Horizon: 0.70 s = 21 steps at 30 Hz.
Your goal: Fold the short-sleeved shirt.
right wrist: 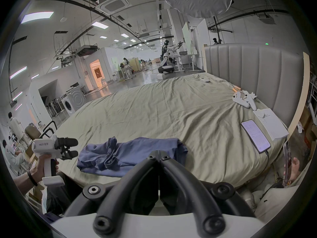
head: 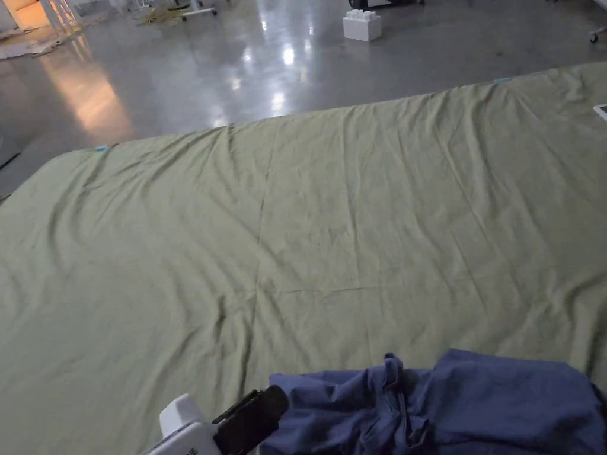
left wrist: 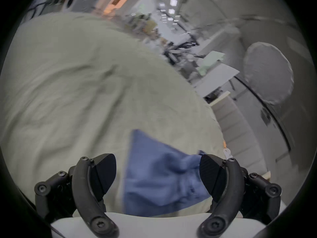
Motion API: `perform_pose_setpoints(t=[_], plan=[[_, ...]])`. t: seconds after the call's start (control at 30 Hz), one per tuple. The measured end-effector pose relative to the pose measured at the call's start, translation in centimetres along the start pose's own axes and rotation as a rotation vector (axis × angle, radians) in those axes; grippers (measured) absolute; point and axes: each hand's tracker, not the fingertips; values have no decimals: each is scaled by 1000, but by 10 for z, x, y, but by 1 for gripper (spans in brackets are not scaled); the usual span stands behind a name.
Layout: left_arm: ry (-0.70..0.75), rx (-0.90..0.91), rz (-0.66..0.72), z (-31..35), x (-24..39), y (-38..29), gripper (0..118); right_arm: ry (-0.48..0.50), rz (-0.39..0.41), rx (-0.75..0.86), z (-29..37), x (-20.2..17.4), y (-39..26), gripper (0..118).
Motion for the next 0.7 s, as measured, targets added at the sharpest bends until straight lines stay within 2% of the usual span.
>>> perform_pose_setpoints(t=[0.1, 0.13, 0.17, 0.23, 0.3, 0.33, 0.4, 0.43, 0.6, 0.63, 0.7], plan=[[-98, -58, 215, -16, -32, -7, 90, 21, 7, -5, -1, -9, 2, 0], [-216, -62, 247, -24, -31, -11, 83, 23, 13, -7, -1, -11, 2, 0], [-270, -82, 304, -32, -30, -14, 75, 26, 19, -13, -1, -13, 2, 0], [-308, -138, 379, -48, -26, -22, 59, 29, 36, -23, -1, -17, 3, 0], [-206, -116, 277, -53, -13, -29, 13, 27, 56, -31, 0, -20, 4, 0], [-178, -99, 264, -52, -12, -30, 14, 26, 63, -33, 0, -21, 4, 0], [-262, -71, 362, -41, -29, -21, 13, 31, 62, -32, 2, -22, 4, 0], [-256, -54, 362, -33, -30, -17, 13, 39, 57, -31, 2, -22, 4, 0], [-226, 97, 265, 37, -39, 25, 13, 66, 50, -36, -7, -26, 2, 0], [-189, 122, 226, 53, -39, 35, 13, 75, 51, -35, -9, -27, 1, 0], [-73, 171, 64, 81, -41, 58, 13, 98, 50, -38, -14, -29, 1, 0]])
